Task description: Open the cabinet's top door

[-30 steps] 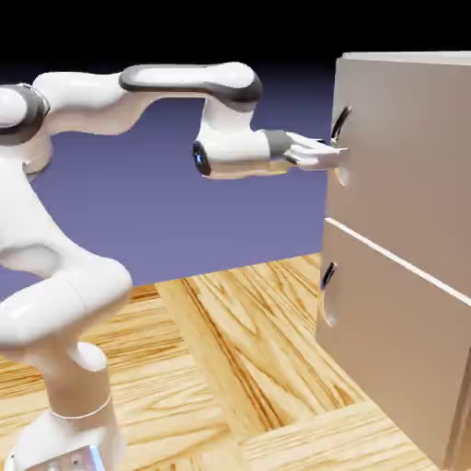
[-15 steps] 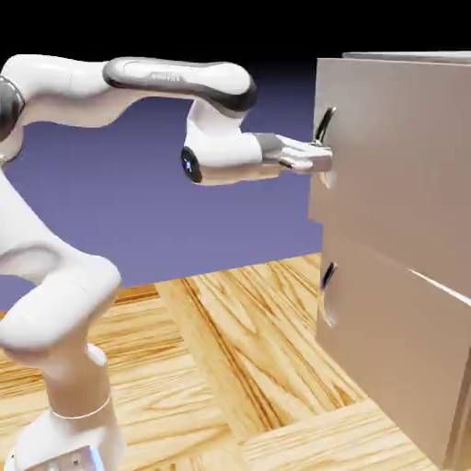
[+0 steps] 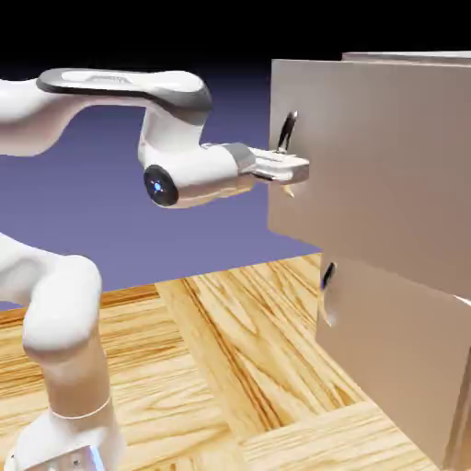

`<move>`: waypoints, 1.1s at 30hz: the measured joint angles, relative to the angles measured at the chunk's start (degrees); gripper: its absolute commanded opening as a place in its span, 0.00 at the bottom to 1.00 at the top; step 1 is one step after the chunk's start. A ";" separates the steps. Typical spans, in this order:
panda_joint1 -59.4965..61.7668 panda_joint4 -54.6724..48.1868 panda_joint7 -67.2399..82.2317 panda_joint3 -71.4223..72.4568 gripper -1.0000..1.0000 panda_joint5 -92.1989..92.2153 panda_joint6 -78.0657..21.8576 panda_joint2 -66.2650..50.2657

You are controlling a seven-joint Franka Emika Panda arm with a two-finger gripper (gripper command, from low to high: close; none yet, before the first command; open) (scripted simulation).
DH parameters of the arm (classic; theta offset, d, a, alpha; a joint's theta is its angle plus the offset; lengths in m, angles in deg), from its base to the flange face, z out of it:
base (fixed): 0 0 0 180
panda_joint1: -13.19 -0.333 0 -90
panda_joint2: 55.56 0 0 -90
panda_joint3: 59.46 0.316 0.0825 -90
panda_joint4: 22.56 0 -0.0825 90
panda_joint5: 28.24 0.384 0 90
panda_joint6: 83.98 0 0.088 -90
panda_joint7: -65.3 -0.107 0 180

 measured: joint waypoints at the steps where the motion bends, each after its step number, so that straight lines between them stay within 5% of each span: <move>1: -0.53 0.94 -1.24 -1.54 0.00 -2.39 -0.92 1.13; 18: 2.50 6.46 -15.98 -30.95 0.00 -44.26 -28.31 12.57; 33: -6.82 -13.60 -15.52 -62.11 0.00 -70.71 -60.93 0.98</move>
